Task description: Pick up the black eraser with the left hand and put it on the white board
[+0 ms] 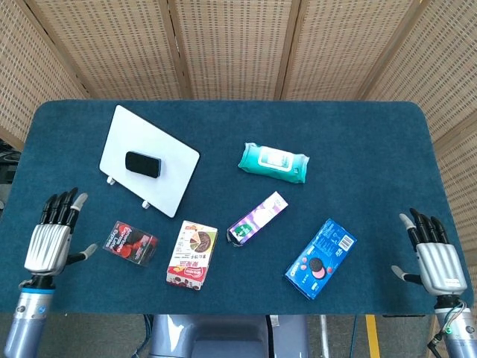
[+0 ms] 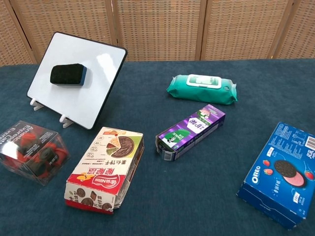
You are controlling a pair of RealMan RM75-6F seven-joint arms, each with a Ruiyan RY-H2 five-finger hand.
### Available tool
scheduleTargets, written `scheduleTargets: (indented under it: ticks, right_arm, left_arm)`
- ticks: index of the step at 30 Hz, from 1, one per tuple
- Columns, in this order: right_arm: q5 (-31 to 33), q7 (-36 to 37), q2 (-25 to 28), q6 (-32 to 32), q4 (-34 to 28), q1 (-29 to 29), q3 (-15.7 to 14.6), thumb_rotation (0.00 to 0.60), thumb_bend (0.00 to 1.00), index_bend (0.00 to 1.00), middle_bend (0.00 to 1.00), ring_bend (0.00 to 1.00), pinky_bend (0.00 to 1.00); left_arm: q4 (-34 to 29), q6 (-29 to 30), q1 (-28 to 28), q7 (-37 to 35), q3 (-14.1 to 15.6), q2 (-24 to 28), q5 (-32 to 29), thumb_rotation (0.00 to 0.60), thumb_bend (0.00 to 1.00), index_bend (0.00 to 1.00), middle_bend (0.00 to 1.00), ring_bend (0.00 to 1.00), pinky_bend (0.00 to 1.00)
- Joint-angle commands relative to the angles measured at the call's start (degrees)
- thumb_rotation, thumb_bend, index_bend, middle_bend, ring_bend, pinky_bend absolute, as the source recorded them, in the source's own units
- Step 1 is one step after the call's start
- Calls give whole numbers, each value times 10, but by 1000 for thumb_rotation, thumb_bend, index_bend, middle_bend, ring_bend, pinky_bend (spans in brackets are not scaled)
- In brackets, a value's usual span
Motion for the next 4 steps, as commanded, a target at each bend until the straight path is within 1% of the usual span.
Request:
scheduleTargets:
  ticks: [1,4]
  right_arm:
    - [-2,-1,-3,1,3,0,0,600,28,25,0,0,0]
    - [-5,-2,-6,2,6,0,-1,600,28,25,0,0,0]
  left_arm:
    - [8,-4,13,5,5,9,4,600,48,0,0,0,0]
    - [6,-6,17,0,1,11,5,600,49,0,0,0,0]
